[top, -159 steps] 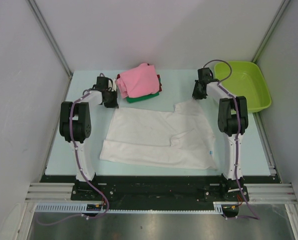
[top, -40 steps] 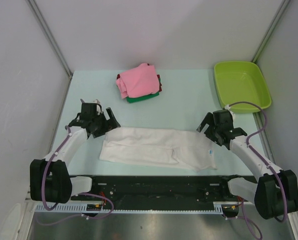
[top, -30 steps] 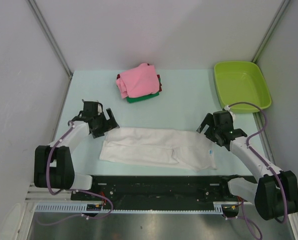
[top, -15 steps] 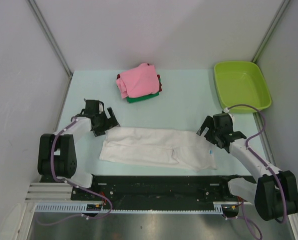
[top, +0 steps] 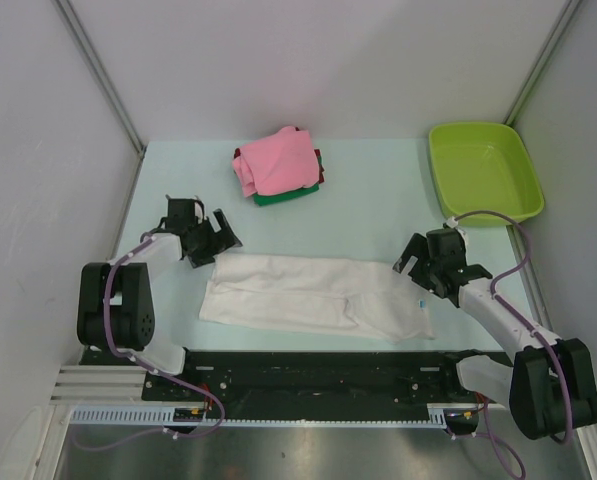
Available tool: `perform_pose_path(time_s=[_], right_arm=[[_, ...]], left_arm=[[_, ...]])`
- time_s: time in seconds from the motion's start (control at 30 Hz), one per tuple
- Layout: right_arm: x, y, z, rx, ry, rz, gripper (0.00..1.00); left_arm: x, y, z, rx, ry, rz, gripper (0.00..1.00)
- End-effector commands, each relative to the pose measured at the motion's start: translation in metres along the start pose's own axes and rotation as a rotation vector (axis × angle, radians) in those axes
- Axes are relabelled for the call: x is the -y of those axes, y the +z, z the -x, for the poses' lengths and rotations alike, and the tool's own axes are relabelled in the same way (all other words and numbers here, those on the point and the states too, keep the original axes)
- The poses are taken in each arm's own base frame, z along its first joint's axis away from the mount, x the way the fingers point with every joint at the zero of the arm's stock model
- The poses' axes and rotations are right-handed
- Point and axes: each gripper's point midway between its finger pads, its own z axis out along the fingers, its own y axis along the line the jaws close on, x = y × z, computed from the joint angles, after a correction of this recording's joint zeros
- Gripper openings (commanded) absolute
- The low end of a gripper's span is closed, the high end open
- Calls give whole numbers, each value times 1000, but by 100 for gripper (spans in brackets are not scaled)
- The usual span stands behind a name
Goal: Fold and stack the t-shirts
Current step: Fold the tshirt
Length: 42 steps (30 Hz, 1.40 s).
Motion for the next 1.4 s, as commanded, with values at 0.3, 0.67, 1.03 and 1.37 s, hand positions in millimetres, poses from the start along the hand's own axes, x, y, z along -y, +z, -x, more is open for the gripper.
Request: perform_pose_path(time_s=[0.3,0.67,1.03,1.37], right_arm=[[-2,6,-4,-9,0,24,98],[-1,6,-5,-7,0,26,98],[2,7,-5,-7,-17,19,98],[2,6,-7,-11,-13,23,98]], left_arm=[[16,4,3,-7,-70,-194,97],[11,3,27,42,-132,-218,96],[19,5,35,28,-153,-255,94],[-13,-17,27,27,-138,-170,94]])
